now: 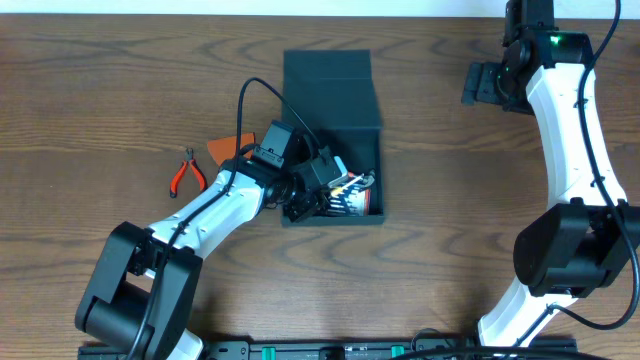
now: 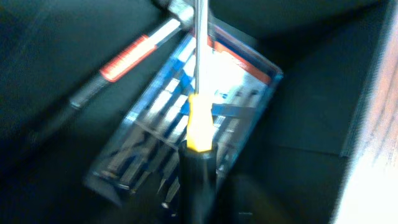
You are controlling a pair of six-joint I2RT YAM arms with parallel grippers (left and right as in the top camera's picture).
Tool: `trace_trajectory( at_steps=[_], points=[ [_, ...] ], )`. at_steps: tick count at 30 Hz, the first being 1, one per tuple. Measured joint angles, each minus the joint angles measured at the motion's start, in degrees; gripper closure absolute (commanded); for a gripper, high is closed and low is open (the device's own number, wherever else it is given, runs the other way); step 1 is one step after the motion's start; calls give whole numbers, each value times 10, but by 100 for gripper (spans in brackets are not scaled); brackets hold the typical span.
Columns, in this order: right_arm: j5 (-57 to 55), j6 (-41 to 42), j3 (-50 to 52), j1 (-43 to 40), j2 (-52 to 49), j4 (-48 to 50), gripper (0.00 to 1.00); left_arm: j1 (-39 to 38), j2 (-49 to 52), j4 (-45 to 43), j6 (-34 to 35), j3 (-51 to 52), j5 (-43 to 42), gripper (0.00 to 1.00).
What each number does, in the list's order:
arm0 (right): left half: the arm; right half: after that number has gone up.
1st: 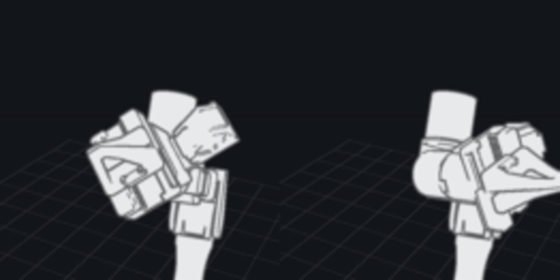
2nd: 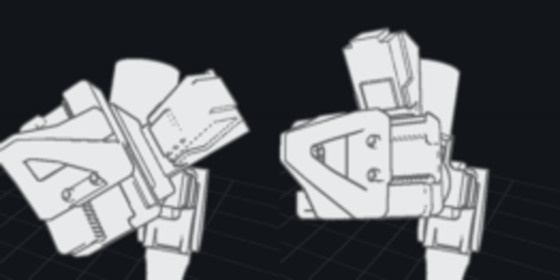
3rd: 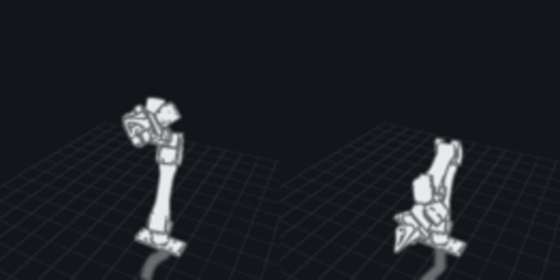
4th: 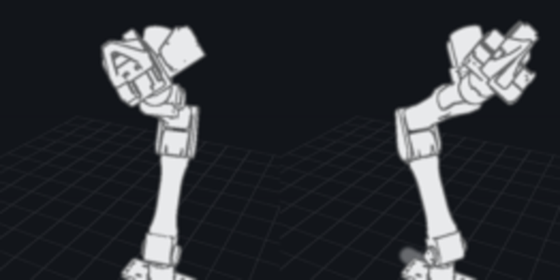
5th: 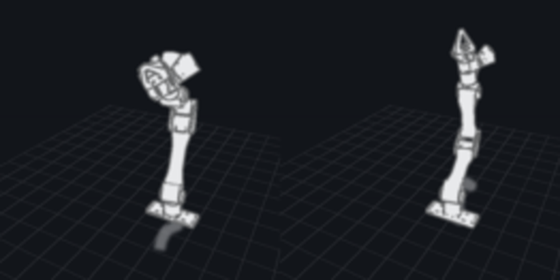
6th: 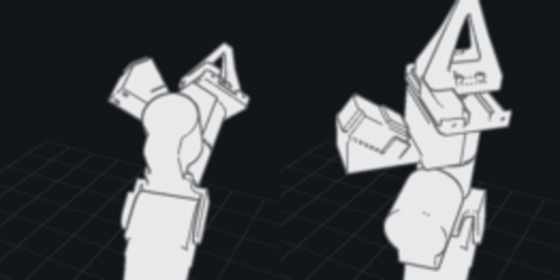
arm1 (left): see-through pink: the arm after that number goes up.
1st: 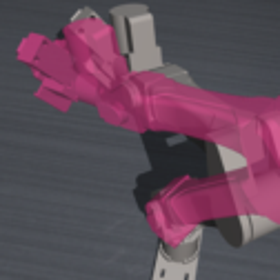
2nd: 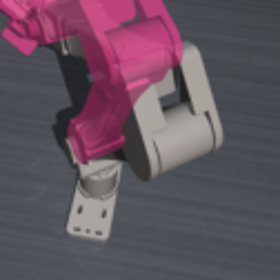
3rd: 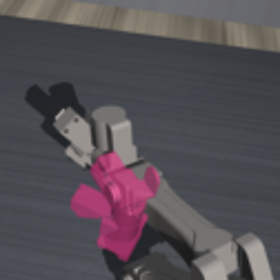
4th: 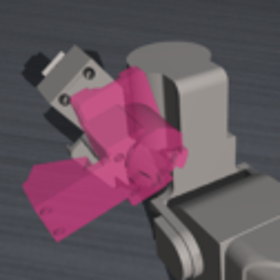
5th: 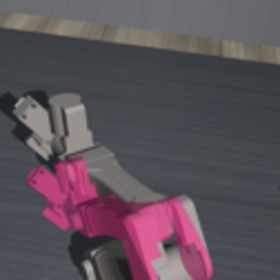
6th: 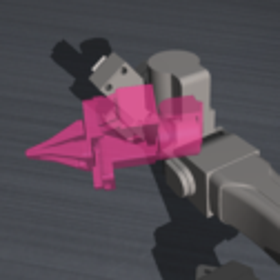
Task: Pack container
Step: 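Lower the screwdriver into the box and open the left gripper, then withdraw the left gripper and move it over the orange scraper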
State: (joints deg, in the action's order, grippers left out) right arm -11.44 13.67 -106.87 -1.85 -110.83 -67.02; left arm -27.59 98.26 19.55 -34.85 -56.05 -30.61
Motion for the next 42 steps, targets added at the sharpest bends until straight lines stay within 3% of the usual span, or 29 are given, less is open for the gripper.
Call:
trace_trajectory(
  at_steps=[11, 20, 28, 35, 36, 39, 42],
  points=[
    [0, 0, 0, 0, 0, 0, 0, 0, 0, -11, 5, 0, 0, 48],
    [0, 0, 0, 0, 0, 0, 1, -1, -36, -49, 78, -35, 23, 50],
    [0, 0, 0, 0, 0, 0, 1, 1, -124, -44, 175, -81, 179, 52],
    [0, 0, 0, 0, 0, 0, 1, 57, -160, 96, 320, -84, 342, 54],
    [0, 0, 0, 0, 0, 0, 1, 74, -160, 123, 343, -84, 355, 52],
    [0, 0, 0, 0, 0, 0, 1, 115, -158, 157, 393, -83, 376, 35],
    [0, 0, 0, 0, 0, 0, 1, 145, -156, 161, 430, -83, 388, 2]
  ],
)
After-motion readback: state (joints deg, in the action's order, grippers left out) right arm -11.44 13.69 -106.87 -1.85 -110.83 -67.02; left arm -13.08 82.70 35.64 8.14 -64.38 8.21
